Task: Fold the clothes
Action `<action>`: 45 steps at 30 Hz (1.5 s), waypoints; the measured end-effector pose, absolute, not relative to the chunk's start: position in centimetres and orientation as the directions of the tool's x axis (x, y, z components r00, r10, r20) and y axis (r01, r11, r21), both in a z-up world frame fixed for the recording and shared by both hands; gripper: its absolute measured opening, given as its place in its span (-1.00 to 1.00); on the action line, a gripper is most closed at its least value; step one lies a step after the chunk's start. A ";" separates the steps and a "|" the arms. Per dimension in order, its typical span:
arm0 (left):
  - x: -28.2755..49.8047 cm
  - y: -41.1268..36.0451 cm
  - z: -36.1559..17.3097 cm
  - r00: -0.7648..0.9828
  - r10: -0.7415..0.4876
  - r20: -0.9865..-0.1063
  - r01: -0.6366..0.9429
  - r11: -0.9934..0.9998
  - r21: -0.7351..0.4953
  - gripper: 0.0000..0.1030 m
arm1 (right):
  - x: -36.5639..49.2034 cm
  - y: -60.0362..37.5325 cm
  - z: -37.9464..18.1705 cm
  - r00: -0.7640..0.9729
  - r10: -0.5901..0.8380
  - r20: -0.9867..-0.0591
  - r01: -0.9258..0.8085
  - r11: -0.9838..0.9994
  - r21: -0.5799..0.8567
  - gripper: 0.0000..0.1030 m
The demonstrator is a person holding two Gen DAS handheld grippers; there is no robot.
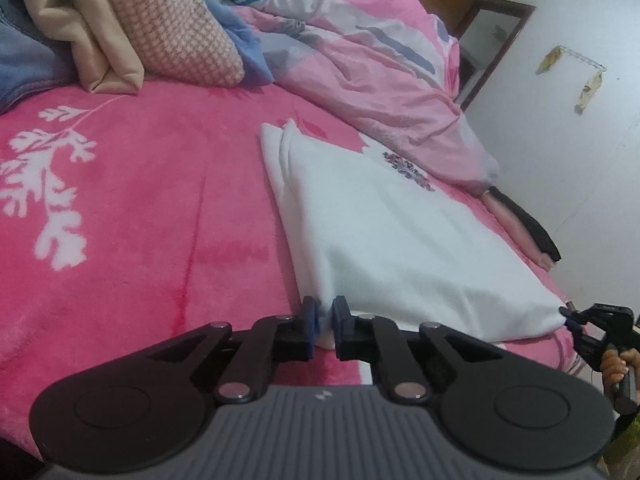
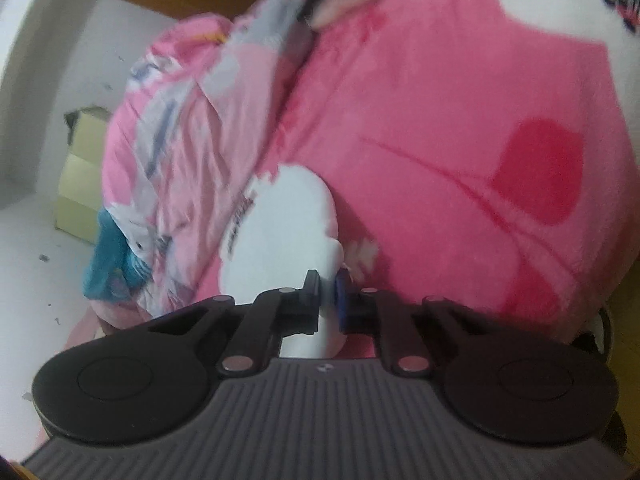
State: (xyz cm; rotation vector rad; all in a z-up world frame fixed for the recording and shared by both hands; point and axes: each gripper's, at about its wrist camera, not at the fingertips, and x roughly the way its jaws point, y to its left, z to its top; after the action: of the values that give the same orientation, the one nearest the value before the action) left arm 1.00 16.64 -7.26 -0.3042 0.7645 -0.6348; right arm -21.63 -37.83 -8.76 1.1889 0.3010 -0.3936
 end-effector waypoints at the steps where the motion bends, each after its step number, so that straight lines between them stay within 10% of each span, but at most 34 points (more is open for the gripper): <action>1: 1.1 16.6 -7.3 0.548 -0.629 -0.551 0.419 0.777 -0.470 -0.82 | -22.0 -37.8 -8.9 0.896 -0.149 -0.419 0.444 0.322 0.836 -0.88; 16: -1.5 17.0 -4.4 0.640 -0.529 -0.557 0.434 0.847 -0.306 -0.60 | -26.8 -36.9 -7.0 0.869 -0.272 -0.413 0.489 0.351 0.799 -0.66; 23: -3.7 12.2 -1.6 0.647 -0.600 -0.471 0.574 0.790 -0.216 -0.23 | -17.8 -25.8 -2.5 0.901 0.024 -0.434 0.223 0.832 0.509 -0.66; 30: -1.5 7.5 -6.0 0.686 -0.447 -0.574 0.512 0.857 -0.056 -0.23 | -11.5 -16.8 -5.4 0.876 -0.009 -0.483 0.098 0.983 0.159 -0.74; 45: -2.3 8.9 -5.8 0.683 -0.490 -0.542 0.534 0.841 -0.088 -0.04 | -11.1 -12.5 -7.6 0.905 0.032 -0.425 -0.016 0.999 0.041 -0.75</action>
State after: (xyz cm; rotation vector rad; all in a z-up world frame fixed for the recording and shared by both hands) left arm -2.34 8.92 -5.81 0.0798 0.5836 -0.5753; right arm -11.15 -12.48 -7.64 0.0365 0.4397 0.0245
